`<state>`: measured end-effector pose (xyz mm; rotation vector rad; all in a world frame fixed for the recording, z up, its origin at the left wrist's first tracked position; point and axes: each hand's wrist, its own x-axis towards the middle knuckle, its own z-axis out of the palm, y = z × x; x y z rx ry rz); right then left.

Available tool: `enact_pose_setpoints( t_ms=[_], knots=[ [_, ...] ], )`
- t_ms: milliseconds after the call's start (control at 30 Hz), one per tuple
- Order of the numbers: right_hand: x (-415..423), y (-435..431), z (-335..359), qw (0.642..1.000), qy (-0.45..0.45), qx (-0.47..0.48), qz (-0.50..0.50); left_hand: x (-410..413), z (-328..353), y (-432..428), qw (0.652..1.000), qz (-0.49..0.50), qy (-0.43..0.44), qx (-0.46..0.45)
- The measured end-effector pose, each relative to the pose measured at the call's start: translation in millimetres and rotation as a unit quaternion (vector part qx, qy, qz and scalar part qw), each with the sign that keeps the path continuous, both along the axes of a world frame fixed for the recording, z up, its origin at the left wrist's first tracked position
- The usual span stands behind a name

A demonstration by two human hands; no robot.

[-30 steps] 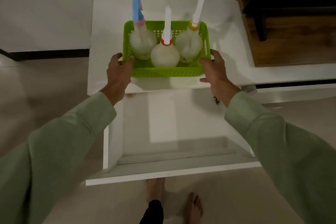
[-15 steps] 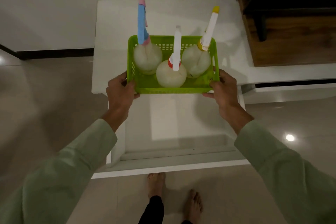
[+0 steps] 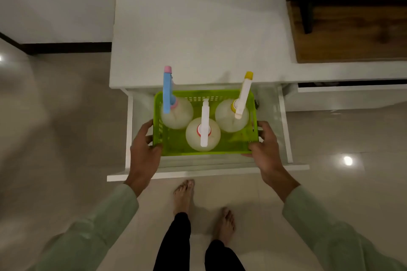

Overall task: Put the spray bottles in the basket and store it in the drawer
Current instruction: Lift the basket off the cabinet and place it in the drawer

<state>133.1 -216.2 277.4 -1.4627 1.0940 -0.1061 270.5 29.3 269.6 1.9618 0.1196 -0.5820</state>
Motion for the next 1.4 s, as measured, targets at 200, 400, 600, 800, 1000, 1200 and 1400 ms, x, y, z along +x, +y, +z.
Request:
enact_pose_setpoints(
  t_ms=[200, 400, 600, 800, 1000, 1200, 1400],
  knots=[
    [-10, 7, -37, 0.998, 0.053, 0.017, 0.02, -9, -30, 6, 0.998, -0.011, 0.06, 0.018],
    [-5, -1, -82, 0.992, 0.092, 0.065, 0.052, 7, -74, 5, 0.993, -0.025, 0.091, 0.069],
    [15, -21, -122, 0.982, 0.152, 0.084, 0.069, 21, -121, -1, 0.982, -0.055, 0.146, 0.108],
    [27, -31, -169, 0.97, 0.206, 0.035, 0.124, 32, -166, -6, 0.964, -0.081, 0.215, 0.132],
    [25, -34, -213, 0.952, 0.239, 0.006, 0.193, 39, -211, -6, 0.956, -0.104, 0.238, 0.133],
    [26, -34, -222, 0.926, 0.285, 0.007, 0.249, 37, -221, -2, 0.955, -0.121, 0.23, 0.144],
    [30, -35, -210, 0.923, 0.292, 0.021, 0.249, 34, -213, -4, 0.944, -0.121, 0.262, 0.159]
  ],
)
